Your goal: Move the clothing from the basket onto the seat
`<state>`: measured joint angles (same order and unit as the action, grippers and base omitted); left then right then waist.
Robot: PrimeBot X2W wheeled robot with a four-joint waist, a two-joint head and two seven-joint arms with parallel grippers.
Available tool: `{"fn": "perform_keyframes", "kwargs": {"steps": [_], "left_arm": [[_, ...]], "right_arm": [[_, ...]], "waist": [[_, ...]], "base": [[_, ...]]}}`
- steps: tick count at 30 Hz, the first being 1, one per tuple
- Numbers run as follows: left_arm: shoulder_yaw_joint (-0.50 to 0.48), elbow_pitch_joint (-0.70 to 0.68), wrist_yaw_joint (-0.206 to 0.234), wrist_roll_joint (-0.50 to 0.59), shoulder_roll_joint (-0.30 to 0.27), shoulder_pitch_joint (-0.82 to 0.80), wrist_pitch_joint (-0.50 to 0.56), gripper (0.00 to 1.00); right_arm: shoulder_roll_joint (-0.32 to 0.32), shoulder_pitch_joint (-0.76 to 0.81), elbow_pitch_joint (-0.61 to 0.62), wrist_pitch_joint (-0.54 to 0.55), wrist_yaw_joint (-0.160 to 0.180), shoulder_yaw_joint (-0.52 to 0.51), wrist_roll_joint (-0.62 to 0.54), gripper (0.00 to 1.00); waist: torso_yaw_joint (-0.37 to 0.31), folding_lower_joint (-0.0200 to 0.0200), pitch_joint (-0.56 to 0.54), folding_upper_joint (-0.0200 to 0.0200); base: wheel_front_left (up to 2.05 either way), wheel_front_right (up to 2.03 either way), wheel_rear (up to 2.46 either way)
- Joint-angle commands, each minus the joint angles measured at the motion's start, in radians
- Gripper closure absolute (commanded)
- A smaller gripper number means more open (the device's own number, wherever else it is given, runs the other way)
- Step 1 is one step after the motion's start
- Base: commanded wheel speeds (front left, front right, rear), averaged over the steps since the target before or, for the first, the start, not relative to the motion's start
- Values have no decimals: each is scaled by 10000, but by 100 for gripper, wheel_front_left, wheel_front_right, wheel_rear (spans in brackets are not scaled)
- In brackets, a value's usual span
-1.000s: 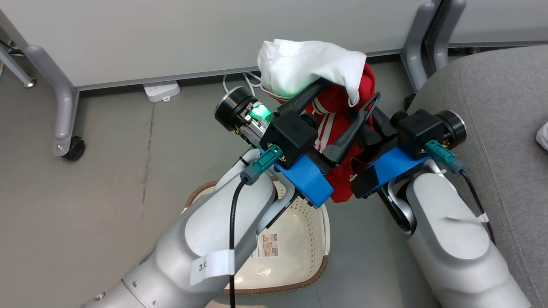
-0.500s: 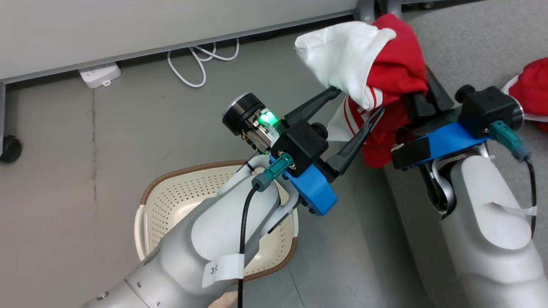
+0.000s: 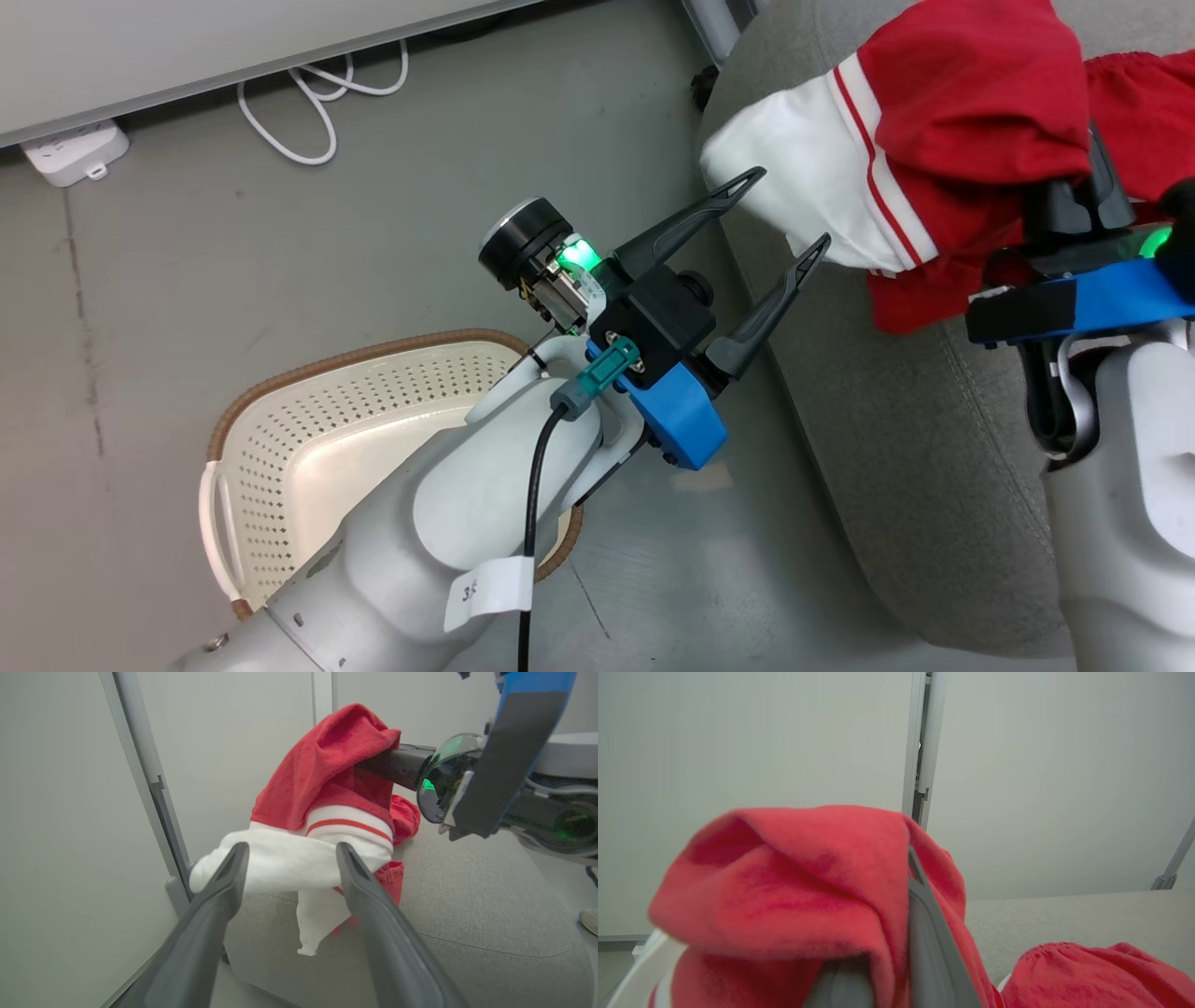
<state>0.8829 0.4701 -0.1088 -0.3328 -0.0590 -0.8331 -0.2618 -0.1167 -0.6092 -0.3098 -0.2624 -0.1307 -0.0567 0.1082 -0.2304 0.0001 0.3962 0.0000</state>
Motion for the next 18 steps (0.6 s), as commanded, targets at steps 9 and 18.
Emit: {"fn": "perform_keyframes", "kwargs": {"steps": [9, 18], "left_arm": [[272, 145, -132, 149, -90, 81, -47, 0], [536, 231, -175, 147, -46, 191, -47, 0]], "right_arm": [[-59, 890, 708, -37, -1, -1017, -62, 100], [-50, 1724, 1080, -35, -1, -1642, -85, 100]], "waist": [[-722, -1, 256, 0], [-948, -1, 299, 0]], "base": [[0, 0, 0], [0, 0, 0]]}}
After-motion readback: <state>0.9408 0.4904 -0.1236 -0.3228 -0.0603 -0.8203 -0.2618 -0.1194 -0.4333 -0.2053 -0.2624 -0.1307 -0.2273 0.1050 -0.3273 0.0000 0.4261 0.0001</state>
